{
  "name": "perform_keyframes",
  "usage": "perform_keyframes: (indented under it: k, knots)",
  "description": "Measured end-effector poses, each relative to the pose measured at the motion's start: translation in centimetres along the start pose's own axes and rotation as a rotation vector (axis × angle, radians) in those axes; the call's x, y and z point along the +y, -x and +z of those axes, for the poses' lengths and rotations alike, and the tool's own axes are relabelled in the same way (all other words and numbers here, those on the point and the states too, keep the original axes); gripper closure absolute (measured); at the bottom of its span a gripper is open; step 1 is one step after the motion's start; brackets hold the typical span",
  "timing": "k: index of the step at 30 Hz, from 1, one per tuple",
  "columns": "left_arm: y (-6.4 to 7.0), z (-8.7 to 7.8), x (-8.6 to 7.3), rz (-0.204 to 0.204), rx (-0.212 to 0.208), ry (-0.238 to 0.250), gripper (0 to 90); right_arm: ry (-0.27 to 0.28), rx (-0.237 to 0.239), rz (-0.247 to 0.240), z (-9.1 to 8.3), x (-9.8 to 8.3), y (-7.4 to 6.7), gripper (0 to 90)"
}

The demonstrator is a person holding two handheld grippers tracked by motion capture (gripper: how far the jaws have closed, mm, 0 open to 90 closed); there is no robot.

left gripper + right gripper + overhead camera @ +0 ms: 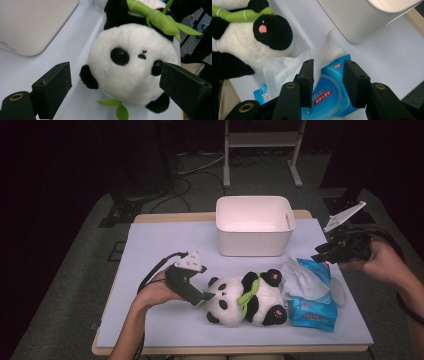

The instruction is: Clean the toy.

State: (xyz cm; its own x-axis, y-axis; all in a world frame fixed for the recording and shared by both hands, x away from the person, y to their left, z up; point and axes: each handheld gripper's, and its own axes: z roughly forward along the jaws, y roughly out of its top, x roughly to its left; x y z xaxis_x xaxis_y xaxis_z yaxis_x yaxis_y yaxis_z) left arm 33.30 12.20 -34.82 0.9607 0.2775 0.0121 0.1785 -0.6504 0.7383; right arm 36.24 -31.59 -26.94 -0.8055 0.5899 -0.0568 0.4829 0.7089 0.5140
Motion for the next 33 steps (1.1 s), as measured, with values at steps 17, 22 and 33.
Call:
perform_keyframes:
  k: [17,22,33]
  knots:
    - [-0.6,-1.6,-3.0,-0.061,0.039,0.016,9.6,0.064,0.101,-0.025,2.5,3.4,0.6,54.9]
    - [-0.9,-2.2,-4.0,-0.084,0.052,0.022,9.6,0.063,0.129,-0.044,3.4,4.8,0.8,52.2]
    - [-1.1,-3.4,-5.5,-0.119,0.078,0.032,9.4,0.090,0.154,-0.098,5.8,9.3,1.3,45.2]
